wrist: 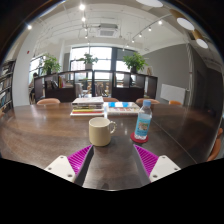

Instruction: Pour water

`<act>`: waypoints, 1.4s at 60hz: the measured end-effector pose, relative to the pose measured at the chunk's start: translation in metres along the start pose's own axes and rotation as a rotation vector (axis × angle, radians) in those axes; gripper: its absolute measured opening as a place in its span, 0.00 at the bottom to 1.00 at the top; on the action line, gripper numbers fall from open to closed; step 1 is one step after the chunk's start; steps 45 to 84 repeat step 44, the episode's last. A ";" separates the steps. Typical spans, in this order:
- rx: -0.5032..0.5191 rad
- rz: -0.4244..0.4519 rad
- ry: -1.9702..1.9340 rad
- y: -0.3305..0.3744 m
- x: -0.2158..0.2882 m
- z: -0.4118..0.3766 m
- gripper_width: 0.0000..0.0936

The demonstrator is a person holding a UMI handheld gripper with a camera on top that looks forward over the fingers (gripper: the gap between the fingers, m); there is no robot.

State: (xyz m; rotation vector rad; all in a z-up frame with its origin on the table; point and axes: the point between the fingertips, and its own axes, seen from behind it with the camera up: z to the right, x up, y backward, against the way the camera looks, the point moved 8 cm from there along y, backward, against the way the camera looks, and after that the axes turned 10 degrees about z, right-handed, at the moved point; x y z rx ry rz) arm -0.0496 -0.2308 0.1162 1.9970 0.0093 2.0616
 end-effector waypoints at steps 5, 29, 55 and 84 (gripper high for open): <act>0.033 0.021 0.001 0.021 0.012 -0.022 0.85; 0.128 0.085 0.011 0.078 0.048 -0.084 0.85; 0.136 0.097 0.011 0.090 0.050 -0.090 0.85; 0.136 0.097 0.011 0.090 0.050 -0.090 0.85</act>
